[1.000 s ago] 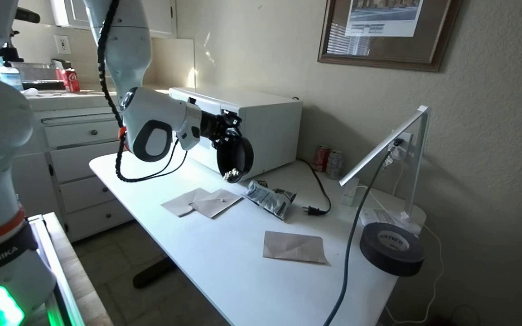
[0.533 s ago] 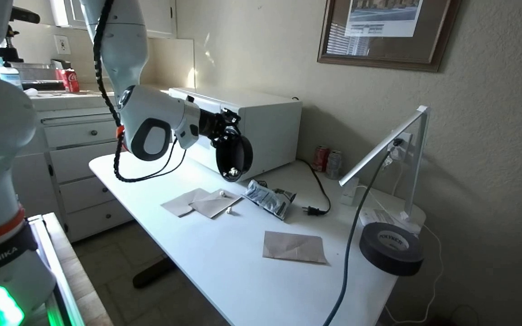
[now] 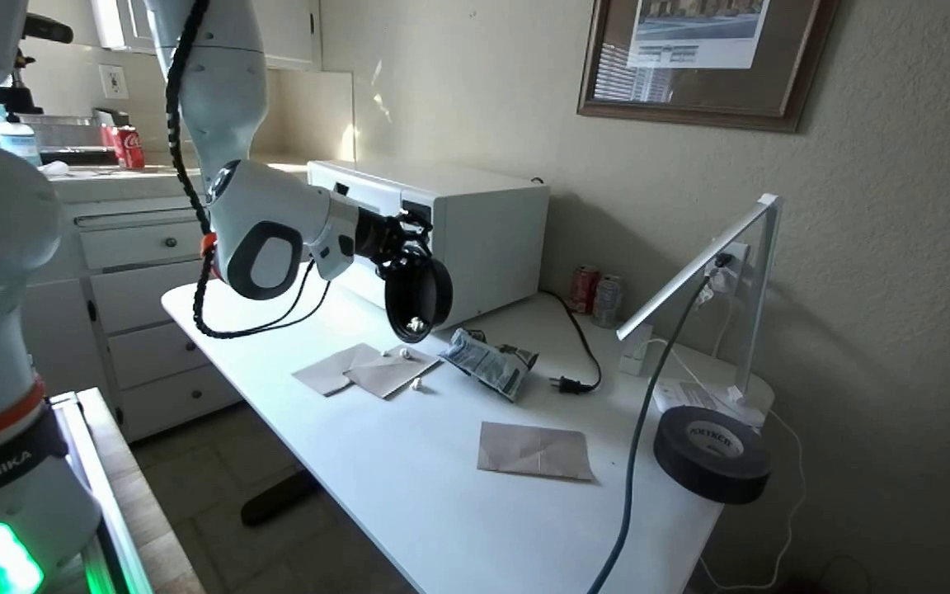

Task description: Pick up the black bowl and pour all the popcorn onto the brown paper in front of the microwave

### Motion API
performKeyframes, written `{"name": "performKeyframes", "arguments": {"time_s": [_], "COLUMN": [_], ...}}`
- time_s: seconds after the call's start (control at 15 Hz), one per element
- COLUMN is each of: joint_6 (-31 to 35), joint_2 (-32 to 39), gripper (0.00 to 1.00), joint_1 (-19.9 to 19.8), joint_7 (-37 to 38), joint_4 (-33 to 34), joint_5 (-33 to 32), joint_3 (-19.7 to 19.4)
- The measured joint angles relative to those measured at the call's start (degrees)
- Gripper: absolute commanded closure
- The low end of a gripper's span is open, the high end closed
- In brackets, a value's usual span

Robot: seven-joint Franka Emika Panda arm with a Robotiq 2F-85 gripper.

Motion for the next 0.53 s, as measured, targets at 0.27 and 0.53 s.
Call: {"name": "performKeyframes", "arguments": {"time_s": [0.27,0.53], "joint_6": [-0.23,0.04], "joint_2": [-0.11,-0.19], "gripper": [0.99,0.99], "joint_1": [-1.36,-5.82], "joint_7": [-0.26,-1.03], "joint_4": [0.13,0.41], "joint_5": [-0.08,0.13], "joint_3": [1.53,6.17]}}
